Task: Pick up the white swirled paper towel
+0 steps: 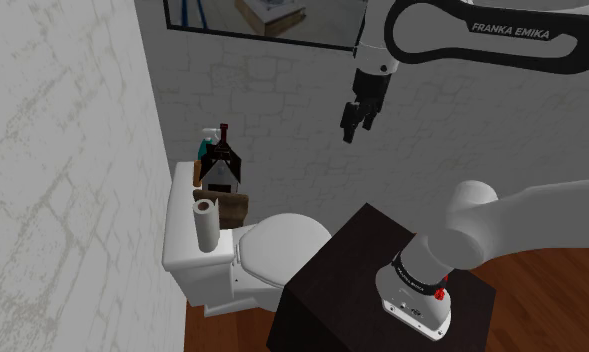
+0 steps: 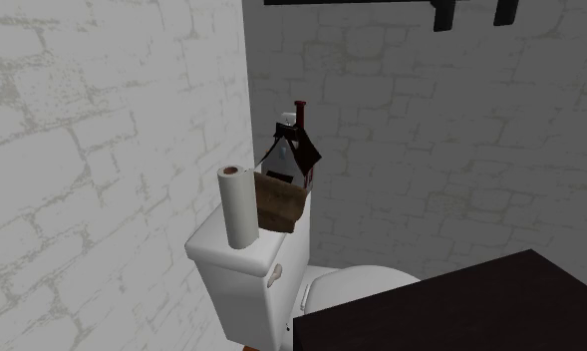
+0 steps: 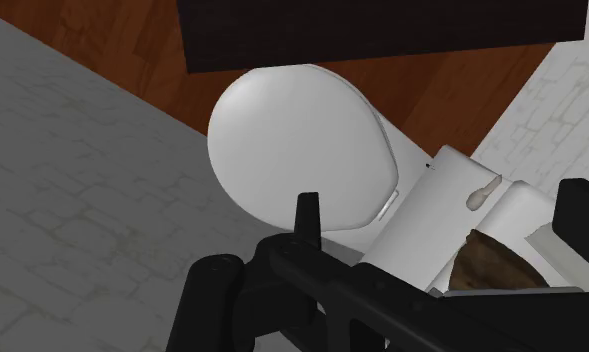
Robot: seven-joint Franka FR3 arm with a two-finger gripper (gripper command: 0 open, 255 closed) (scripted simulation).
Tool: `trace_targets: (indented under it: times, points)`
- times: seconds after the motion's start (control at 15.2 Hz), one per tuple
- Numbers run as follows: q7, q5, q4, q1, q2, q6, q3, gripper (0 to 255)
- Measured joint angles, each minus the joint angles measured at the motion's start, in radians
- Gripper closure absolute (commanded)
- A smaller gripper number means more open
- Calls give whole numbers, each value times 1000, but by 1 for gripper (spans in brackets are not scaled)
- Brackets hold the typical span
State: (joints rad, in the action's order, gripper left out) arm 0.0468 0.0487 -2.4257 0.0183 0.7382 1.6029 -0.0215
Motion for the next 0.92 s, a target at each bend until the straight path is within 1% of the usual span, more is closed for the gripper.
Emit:
trace_targets:
  times: [0.13,0.26,0.73,0.92]
  points:
    - [1,-3,-1,4,-12,14,-4,0]
    - [3,-11,-7,15,-52,62,-15,0]
    - [22,-40,14,62,-253,254,-73,0]
    - [24,-42,46,76,-354,330,-94,0]
